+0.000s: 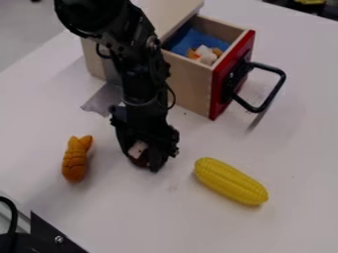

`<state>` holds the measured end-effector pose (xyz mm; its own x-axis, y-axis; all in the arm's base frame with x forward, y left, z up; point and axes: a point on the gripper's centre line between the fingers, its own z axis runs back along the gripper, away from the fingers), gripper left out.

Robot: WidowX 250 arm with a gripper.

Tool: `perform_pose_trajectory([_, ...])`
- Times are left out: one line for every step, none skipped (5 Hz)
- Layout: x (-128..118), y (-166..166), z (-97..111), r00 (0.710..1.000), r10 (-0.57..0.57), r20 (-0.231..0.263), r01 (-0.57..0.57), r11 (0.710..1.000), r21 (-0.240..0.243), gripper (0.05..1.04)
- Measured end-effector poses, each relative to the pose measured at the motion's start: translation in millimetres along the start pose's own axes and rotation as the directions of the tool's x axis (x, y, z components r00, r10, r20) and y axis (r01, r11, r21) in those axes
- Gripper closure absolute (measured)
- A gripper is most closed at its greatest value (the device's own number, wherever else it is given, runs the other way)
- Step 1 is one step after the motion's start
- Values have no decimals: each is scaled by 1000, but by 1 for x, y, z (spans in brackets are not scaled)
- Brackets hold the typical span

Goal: Move things to base table

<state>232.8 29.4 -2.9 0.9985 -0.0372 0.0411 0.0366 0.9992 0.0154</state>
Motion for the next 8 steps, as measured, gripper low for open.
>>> perform_pose_trajectory([-5, -6, 13, 1000, -2, -26, 2, 1000, 1, 553])
perform_pose_trajectory([9, -2, 64, 998, 35, 45, -35, 999, 2, 600])
perform_pose_trajectory([32, 14, 108, 993, 110, 53, -109, 994, -14, 611])
perform_pose_trajectory([65, 34, 126, 984, 175, 46, -173, 984, -42, 611])
perform_pose_trajectory([87, 62, 130, 973, 228, 48, -226, 973, -42, 611])
perform_pose_trajectory([100, 88, 125, 961, 273, 39, -271, 962, -40, 611])
perform_pose_trajectory([102, 105, 111, 956, 293, 16, -292, 956, -33, 611])
perform_pose_trajectory([104, 111, 104, 956, 292, 11, -292, 956, -17, 535])
